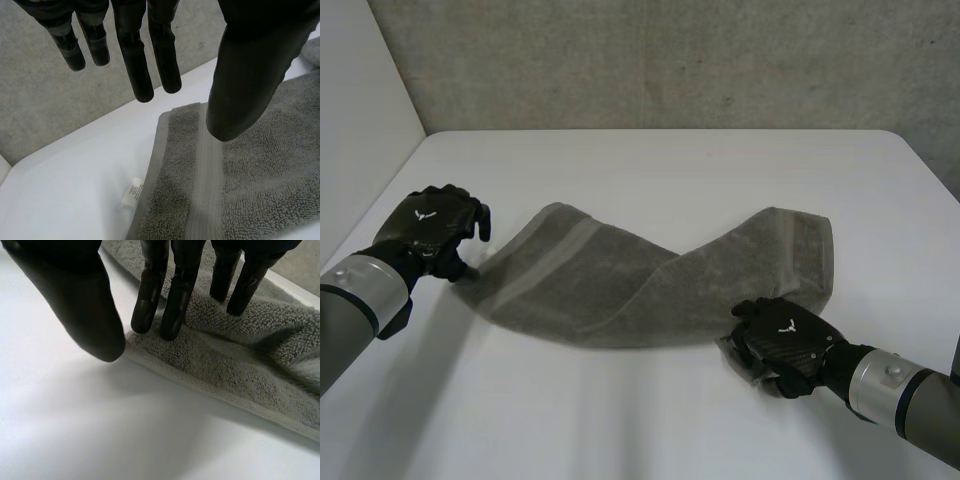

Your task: Fold the towel.

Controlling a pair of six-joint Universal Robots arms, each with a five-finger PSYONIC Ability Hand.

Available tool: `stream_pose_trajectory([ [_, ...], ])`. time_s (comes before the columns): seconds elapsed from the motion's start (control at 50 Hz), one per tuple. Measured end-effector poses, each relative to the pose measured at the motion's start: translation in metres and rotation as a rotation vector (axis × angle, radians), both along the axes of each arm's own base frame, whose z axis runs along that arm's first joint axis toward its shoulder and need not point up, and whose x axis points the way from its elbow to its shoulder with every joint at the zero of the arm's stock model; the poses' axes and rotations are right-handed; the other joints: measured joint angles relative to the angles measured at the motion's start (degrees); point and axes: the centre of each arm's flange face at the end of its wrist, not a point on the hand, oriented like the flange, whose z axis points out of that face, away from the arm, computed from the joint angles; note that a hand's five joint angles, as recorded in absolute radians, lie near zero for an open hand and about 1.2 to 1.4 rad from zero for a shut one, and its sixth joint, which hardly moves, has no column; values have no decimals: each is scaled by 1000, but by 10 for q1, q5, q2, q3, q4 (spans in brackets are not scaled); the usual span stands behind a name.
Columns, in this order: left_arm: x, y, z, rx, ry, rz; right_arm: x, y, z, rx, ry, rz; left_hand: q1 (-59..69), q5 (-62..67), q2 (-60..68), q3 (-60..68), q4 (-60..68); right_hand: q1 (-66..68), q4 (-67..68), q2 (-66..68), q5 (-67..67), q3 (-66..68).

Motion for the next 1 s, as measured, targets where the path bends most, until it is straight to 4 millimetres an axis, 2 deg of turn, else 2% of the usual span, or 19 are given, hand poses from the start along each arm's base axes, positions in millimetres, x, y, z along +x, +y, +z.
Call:
stream_pose_trajectory([
  [0.1,-2,1,0,-2,1,-6,-1,-1,-2,1,11,-11,0,0,0,0,0,-98,0,-94,-111,0],
  [0.36,-3,1,1,-11,2,-11,-1,0,-5,-4,11,-13,0,0,0,0,0,-98,0,-93,-105,0],
  [0.46,-4,1,1,-12,4,-11,1,0,-8,-6,10,-7,0,0,0,0,0,-41,0,-44,-45,0],
  [0.58,-4,2,0,-9,4,-12,4,0,-10,2,2,0,0,0,0,0,0,224,0,223,221,0],
  [0.74,-4,3,-1,-10,4,-13,2,-14,1,23,-67,-63,0,0,0,0,0,231,0,235,244,0],
  [0.82,-4,2,-1,-14,5,-13,-9,-30,17,-3,-107,-124,0,0,0,0,0,231,0,236,244,0],
  [0.9,-4,3,-2,-14,5,-13,-32,-53,33,-55,-135,-203,-1,0,-1,0,0,231,0,236,244,0],
  [1.0,-5,4,-3,-10,5,-18,-83,-93,56,-136,-165,-353,-11,-9,-12,0,0,231,0,236,244,0],
])
